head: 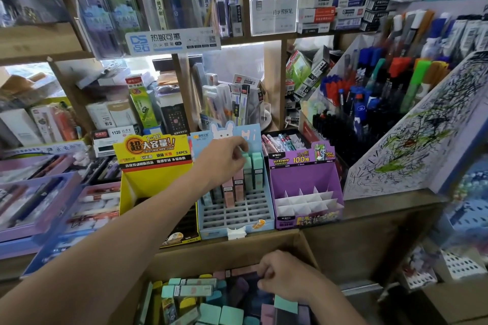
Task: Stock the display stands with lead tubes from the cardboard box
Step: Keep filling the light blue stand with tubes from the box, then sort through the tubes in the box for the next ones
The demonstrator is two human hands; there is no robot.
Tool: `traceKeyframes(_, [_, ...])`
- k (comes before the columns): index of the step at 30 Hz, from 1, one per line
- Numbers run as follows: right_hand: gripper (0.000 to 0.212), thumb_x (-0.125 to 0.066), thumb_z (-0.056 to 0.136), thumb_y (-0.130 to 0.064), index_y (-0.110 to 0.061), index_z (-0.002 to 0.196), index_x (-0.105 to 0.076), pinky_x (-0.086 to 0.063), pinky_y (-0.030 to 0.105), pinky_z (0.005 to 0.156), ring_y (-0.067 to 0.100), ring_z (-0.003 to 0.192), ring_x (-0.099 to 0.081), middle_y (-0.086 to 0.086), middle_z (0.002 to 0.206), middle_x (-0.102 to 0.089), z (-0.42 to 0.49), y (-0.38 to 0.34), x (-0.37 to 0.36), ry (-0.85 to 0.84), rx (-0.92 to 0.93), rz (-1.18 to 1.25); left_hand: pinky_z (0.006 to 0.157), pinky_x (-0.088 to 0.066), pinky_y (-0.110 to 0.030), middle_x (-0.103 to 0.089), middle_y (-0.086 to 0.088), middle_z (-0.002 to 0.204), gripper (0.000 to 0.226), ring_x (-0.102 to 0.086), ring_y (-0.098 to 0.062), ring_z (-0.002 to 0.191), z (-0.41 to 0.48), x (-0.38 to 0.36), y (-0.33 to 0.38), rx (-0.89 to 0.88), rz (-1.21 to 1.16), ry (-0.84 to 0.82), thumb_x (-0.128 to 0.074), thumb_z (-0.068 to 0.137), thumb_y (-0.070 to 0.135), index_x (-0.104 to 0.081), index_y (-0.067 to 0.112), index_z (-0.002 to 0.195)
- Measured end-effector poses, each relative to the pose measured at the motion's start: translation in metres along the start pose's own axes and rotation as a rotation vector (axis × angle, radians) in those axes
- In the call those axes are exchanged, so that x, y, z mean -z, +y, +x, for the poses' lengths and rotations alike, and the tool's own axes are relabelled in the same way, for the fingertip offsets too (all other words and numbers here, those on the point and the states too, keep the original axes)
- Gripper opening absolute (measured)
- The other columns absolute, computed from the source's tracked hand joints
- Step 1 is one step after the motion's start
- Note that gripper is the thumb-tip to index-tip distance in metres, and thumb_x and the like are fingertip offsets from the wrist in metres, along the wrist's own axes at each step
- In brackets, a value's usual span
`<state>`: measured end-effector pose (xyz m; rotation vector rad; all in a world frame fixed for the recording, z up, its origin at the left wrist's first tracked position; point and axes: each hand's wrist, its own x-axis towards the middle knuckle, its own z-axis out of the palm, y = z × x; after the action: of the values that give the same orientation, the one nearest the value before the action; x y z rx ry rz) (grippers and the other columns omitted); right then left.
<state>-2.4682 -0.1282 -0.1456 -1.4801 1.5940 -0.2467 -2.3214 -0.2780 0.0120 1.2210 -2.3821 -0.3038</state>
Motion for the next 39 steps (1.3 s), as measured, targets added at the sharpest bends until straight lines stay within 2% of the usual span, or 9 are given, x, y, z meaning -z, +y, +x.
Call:
traceKeyframes(5, [0.022,-0.072,0.092,-0.028,-0.026,0.114,-0.067,-0.056,0.032,0.097,0.008,0.102,-0.066,-0.008,0.111,-0.070,0.001,0.000,0.000,-0.006,-0.002,-0.003,0.080,-0.054,-0.029,-0.072,0.000,0.098,0.012,-0.063,-0.014,0.087,-0.001,-0.001,-0.003,-0.017,0.030,0.015,-0.065,0.091,0.013,-0.073,0.016,0.099])
traceKeyframes(10, [0.012,-0.072,0.091,-0.031,-0.033,0.102,-0.066,-0.056,0.029,0.092,0.006,0.097,-0.066,-0.010,0.106,-0.068,0.003,0.004,-0.003,0.026,0.004,-0.006,0.064,-0.040,-0.012,-0.068,0.006,0.090,0.009,-0.056,-0.001,0.071,-0.009,0.003,-0.007,0.002,-0.010,0.057,-0.066,0.091,0.013,-0.072,0.018,0.096])
traceKeyframes(15, [0.008,-0.069,0.095,-0.029,-0.035,0.099,-0.067,-0.056,0.028,0.086,0.004,0.096,-0.066,-0.011,0.104,-0.069,0.003,0.006,-0.007,0.061,0.056,0.019,0.057,-0.039,-0.009,-0.065,0.021,0.080,0.015,-0.058,-0.003,0.066,-0.045,0.018,-0.007,0.038,-0.120,0.126,-0.069,0.090,0.016,-0.068,0.031,0.087])
traceKeyframes(17, [0.008,-0.068,0.096,-0.031,-0.037,0.101,-0.068,-0.055,0.025,0.083,0.003,0.096,-0.065,-0.013,0.105,-0.068,0.003,0.006,-0.009,0.090,0.072,0.008,0.060,-0.042,-0.007,-0.065,0.020,0.081,0.018,-0.059,-0.004,0.073,-0.071,0.021,-0.009,0.050,-0.151,0.164,-0.070,0.089,0.016,-0.067,0.034,0.086])
traceKeyframes(21, [0.011,-0.068,0.096,-0.031,-0.042,0.094,-0.068,-0.055,0.024,0.081,0.001,0.092,-0.065,-0.015,0.098,-0.068,0.002,0.003,-0.012,0.151,0.119,-0.051,0.063,-0.049,-0.020,-0.065,0.013,0.081,0.016,-0.057,-0.008,0.073,-0.132,0.014,-0.023,0.139,-0.243,0.191,-0.071,0.090,0.015,-0.070,0.031,0.089])
traceKeyframes(24, [0.014,-0.067,0.097,-0.027,-0.041,0.096,-0.068,-0.057,0.027,0.084,0.004,0.093,-0.066,-0.013,0.098,-0.069,0.001,-0.002,-0.014,0.143,0.153,-0.063,0.064,-0.046,-0.010,-0.065,0.014,0.082,0.014,-0.058,-0.002,0.078,-0.174,0.003,-0.038,0.249,-0.265,0.183,-0.070,0.091,0.016,-0.070,0.030,0.093])
traceKeyframes(28, [0.018,-0.066,0.098,-0.022,-0.041,0.100,-0.066,-0.054,0.018,0.078,0.000,0.094,-0.065,-0.014,0.100,-0.069,0.002,-0.015,-0.018,0.104,0.202,-0.140,0.066,-0.044,-0.007,-0.067,0.014,0.089,0.014,-0.061,0.003,0.084,-0.218,-0.015,-0.063,0.459,-0.309,0.117,-0.068,0.092,0.015,-0.068,0.027,0.097])
traceKeyframes(33, [0.016,-0.068,0.097,-0.020,-0.026,0.112,-0.072,-0.052,0.013,0.077,-0.003,0.094,-0.064,-0.015,0.102,-0.069,0.011,-0.040,-0.030,0.022,0.268,-0.243,0.069,-0.045,-0.010,-0.065,0.011,0.098,0.022,-0.061,0.000,0.091,-0.255,-0.043,-0.085,0.654,-0.294,-0.101,-0.071,0.089,0.019,-0.064,0.027,0.108])
traceKeyframes(39, [0.032,-0.063,0.101,-0.029,-0.021,0.133,-0.064,-0.053,0.031,0.100,0.012,0.115,-0.062,-0.003,0.127,-0.066,0.034,-0.077,-0.066,0.022,0.351,-0.311,0.092,-0.053,-0.030,-0.065,0.006,0.116,0.029,-0.062,-0.015,0.111,-0.274,-0.059,-0.092,0.720,-0.150,-0.369,-0.068,0.085,0.024,-0.063,0.030,0.113])
